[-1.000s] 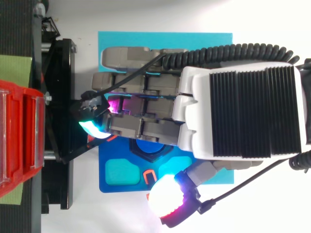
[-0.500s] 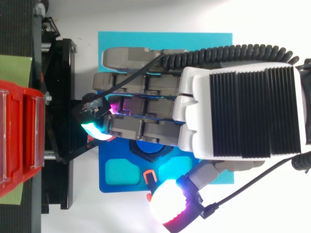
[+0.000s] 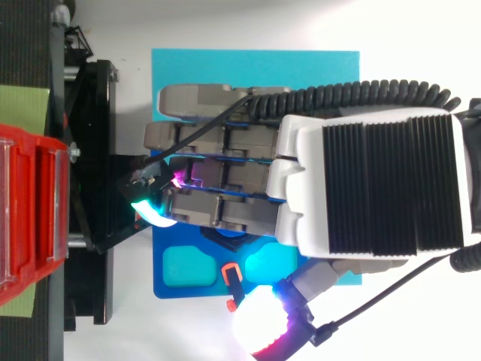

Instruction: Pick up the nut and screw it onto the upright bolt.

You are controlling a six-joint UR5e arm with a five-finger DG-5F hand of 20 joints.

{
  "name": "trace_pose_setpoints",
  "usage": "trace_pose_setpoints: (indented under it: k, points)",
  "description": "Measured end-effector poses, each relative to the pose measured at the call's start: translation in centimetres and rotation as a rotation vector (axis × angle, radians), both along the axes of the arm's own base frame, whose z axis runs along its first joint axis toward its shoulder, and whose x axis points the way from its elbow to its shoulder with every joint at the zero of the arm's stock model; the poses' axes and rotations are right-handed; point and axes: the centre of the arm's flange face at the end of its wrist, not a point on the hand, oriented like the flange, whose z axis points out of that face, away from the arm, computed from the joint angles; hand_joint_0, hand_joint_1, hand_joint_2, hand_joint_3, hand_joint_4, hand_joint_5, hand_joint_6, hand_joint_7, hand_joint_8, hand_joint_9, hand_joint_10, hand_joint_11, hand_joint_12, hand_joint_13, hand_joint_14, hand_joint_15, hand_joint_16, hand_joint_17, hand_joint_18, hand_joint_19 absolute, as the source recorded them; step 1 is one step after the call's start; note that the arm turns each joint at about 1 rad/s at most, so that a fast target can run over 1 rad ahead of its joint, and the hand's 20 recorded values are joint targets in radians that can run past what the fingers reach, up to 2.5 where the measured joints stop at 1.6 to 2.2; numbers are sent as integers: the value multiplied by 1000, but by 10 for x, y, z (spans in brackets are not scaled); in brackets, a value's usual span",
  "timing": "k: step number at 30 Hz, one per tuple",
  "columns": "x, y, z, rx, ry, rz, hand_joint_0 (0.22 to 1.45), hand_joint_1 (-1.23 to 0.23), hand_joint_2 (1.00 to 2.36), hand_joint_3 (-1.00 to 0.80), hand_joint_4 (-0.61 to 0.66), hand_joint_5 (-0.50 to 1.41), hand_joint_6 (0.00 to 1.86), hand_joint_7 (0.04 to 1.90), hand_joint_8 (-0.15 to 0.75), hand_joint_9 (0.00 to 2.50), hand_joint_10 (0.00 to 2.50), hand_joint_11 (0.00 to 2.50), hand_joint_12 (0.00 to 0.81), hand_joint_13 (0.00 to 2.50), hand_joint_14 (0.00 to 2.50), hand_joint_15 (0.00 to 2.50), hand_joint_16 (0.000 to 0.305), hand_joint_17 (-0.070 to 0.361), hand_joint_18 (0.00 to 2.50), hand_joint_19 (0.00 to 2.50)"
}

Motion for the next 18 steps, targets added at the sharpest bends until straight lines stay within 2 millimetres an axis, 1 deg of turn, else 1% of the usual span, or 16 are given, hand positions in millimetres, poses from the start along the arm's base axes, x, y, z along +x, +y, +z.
trace_pose_setpoints:
  k: [11,18]
  points:
    - [-2,0,-5,-2,16,2,458,-184,1000,-500,222,-120,503,865,260,361,0,0,307,421,0,0,34,75,0,0]
    - [-3,0,-7,-3,22,2,460,-186,1000,-500,227,-113,503,907,259,373,0,0,305,436,0,0,33,74,2,0]
